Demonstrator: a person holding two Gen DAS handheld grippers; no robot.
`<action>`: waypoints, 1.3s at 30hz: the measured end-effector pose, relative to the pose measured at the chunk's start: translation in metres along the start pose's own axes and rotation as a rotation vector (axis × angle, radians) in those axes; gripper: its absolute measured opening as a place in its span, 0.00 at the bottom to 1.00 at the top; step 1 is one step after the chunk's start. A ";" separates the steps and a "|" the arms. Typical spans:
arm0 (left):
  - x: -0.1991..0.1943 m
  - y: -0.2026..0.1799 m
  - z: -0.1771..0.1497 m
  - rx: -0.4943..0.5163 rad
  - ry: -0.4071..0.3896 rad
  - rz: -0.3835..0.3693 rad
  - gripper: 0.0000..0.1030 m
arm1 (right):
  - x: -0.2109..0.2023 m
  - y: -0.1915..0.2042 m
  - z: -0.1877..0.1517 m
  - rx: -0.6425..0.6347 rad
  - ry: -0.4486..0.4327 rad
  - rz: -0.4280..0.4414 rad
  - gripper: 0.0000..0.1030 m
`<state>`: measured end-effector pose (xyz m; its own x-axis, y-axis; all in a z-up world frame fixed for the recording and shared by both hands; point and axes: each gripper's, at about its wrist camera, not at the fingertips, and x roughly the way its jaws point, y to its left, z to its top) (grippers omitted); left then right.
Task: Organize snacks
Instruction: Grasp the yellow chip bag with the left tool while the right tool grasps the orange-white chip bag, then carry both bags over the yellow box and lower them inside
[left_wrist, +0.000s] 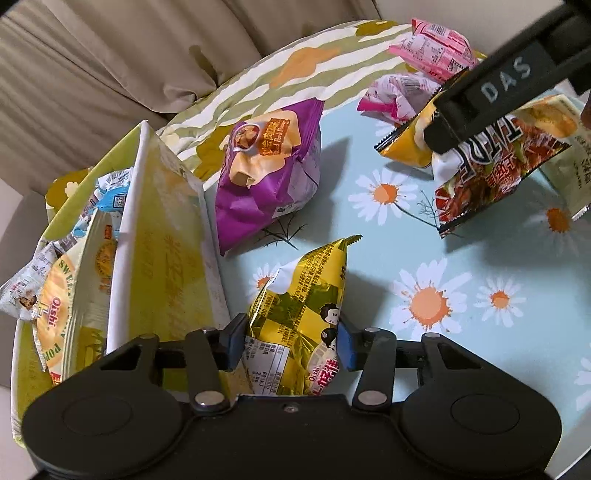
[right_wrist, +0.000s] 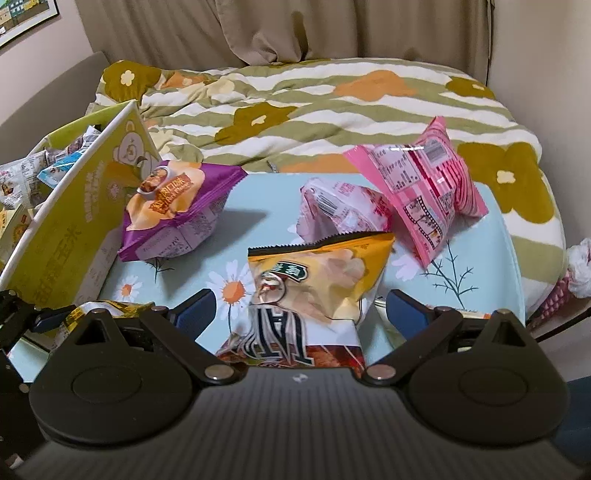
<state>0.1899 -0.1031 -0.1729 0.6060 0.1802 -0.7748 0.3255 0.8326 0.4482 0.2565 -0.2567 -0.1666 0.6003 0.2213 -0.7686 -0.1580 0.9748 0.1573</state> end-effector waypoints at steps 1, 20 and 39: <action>-0.001 0.000 0.000 -0.004 -0.001 -0.004 0.51 | 0.002 -0.001 0.000 0.000 0.004 0.006 1.00; -0.024 0.003 0.009 -0.099 -0.042 -0.007 0.51 | 0.007 -0.002 -0.006 -0.013 0.042 0.079 0.73; -0.132 0.045 0.013 -0.287 -0.231 0.067 0.51 | -0.095 0.032 0.021 -0.099 -0.099 0.179 0.72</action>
<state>0.1334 -0.0964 -0.0446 0.7776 0.1439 -0.6121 0.0822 0.9419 0.3258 0.2108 -0.2464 -0.0759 0.6292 0.3971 -0.6682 -0.3425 0.9133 0.2203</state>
